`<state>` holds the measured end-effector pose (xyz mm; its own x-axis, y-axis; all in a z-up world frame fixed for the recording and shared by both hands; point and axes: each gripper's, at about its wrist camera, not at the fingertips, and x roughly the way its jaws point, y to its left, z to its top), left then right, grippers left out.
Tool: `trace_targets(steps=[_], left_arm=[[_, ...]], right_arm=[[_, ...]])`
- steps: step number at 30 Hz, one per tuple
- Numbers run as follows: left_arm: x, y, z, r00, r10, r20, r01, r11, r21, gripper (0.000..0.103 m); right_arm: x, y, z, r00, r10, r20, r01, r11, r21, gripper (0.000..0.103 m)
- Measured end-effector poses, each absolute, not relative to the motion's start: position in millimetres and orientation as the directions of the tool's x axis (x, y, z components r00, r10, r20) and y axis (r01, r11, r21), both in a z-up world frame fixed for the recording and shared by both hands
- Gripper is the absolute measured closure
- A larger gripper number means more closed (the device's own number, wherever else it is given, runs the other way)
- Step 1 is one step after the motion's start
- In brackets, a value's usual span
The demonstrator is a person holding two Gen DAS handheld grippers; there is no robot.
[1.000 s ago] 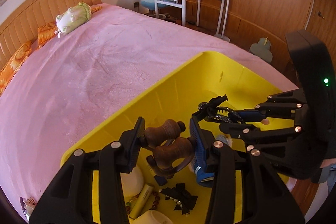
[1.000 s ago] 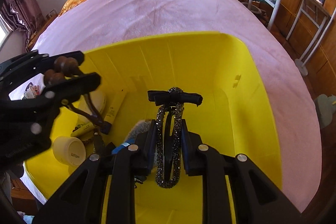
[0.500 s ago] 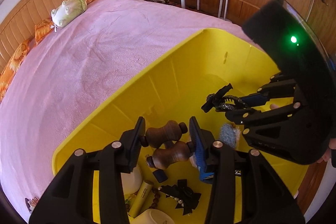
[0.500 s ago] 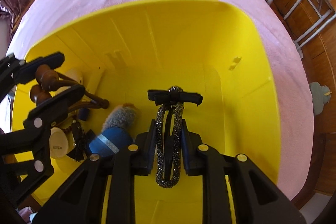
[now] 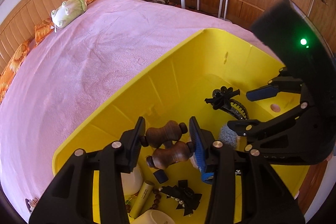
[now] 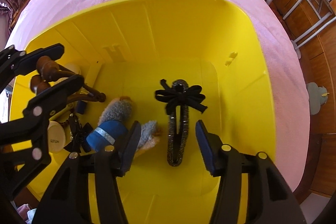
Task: Organize jewelry
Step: 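Open the right tool to drop the sparkly clip into the bin, then open the left tool to drop the brown massager into the bin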
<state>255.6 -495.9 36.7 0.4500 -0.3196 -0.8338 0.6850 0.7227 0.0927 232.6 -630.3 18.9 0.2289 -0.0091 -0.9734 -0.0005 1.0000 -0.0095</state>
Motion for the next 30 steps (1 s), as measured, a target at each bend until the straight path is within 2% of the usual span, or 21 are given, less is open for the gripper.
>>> trace_targets(steps=[22,23,26,30], left_arm=[[252.2,-513.6,34.6,0.431,-0.314,-0.846,0.700,0.708,0.094,0.059],[252.9,-513.6,34.4,0.427,-0.313,-0.848,0.699,0.709,0.090,0.057],[253.1,-513.3,33.8,0.420,-0.312,-0.852,0.695,0.715,0.081,0.043],[251.4,-515.5,32.4,0.412,-0.309,-0.857,0.699,0.711,0.080,0.041]], right_arm=[[205.1,-630.5,35.8,0.272,0.085,-0.959,-0.099,0.993,0.060,0.037],[204.8,-630.2,34.9,0.271,0.084,-0.959,-0.100,0.993,0.059,0.036],[204.4,-629.1,33.9,0.271,0.083,-0.959,-0.103,0.993,0.057,0.035],[203.8,-629.8,33.9,0.270,0.083,-0.959,-0.109,0.992,0.055,0.035]])
